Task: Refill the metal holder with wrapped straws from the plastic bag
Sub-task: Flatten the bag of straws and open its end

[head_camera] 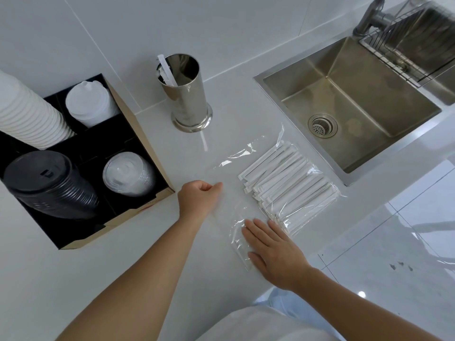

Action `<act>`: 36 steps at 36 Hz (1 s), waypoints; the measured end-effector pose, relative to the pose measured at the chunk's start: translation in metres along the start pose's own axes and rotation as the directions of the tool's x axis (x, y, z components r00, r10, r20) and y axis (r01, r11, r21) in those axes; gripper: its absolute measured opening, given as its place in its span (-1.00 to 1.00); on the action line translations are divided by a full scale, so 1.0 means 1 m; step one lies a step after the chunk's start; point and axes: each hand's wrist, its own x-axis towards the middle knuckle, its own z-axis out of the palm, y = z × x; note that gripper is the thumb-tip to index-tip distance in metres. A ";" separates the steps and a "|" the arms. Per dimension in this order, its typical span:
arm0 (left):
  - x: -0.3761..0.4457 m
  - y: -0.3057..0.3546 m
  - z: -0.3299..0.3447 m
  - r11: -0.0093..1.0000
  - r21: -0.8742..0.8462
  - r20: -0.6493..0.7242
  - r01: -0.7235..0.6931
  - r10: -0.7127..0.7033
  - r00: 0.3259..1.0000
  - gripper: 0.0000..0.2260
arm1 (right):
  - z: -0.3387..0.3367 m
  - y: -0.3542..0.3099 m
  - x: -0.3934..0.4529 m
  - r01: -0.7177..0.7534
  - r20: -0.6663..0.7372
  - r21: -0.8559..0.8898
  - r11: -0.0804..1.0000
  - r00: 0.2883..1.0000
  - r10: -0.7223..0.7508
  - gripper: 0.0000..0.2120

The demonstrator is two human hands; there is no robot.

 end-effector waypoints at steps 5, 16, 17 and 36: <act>-0.001 -0.001 -0.005 1.000 -0.009 -0.023 0.021 -0.021 1.000 -0.84 | -0.002 -0.001 0.000 -0.007 0.026 -0.058 0.998 1.000 0.008 -0.51; -0.006 -0.020 -0.016 0.994 -0.110 0.016 -0.009 0.011 1.000 -0.81 | -0.004 0.000 -0.024 0.000 0.047 -0.071 0.997 0.999 0.004 -0.47; -0.007 -0.019 -0.013 0.994 -0.110 0.029 -0.015 0.019 0.999 -0.79 | -0.005 -0.002 -0.024 -0.010 0.062 -0.070 0.998 0.998 0.015 -0.44; -0.021 -0.049 -0.020 0.962 -0.252 0.090 0.102 -0.082 0.993 -0.73 | -0.010 -0.004 -0.027 0.001 0.121 -0.082 0.997 0.993 0.009 -0.50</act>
